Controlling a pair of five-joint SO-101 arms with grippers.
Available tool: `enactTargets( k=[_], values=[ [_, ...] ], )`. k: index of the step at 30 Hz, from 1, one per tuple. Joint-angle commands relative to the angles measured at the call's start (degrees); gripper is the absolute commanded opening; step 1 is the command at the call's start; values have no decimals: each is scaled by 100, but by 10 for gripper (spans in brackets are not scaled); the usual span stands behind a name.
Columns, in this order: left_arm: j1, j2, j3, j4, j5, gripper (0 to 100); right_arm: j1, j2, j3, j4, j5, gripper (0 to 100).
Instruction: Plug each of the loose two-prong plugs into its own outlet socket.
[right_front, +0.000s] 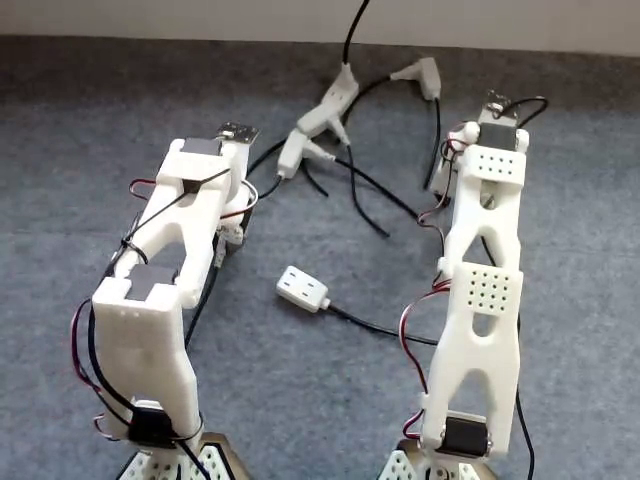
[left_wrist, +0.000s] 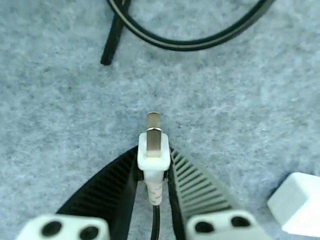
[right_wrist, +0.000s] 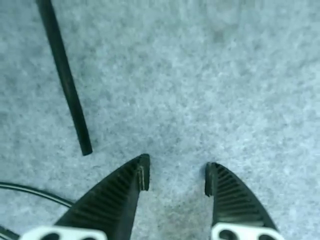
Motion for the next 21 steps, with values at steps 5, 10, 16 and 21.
enactTargets(
  k=[5,10,16,21],
  values=[
    [804,-787,-945,1064,-35,7,-4,75,-84,-321,-35,180],
    [1402,-1341,-1182,1749,-35,7,-4,75,-84,-312,-35,180],
    [1666,-2053,-901,1890,-9,7,-4,75,-101,-303,-35,180],
    [2062,-3169,286,1240,-9,7,-13,75,-119,-303,-35,180]
  ],
)
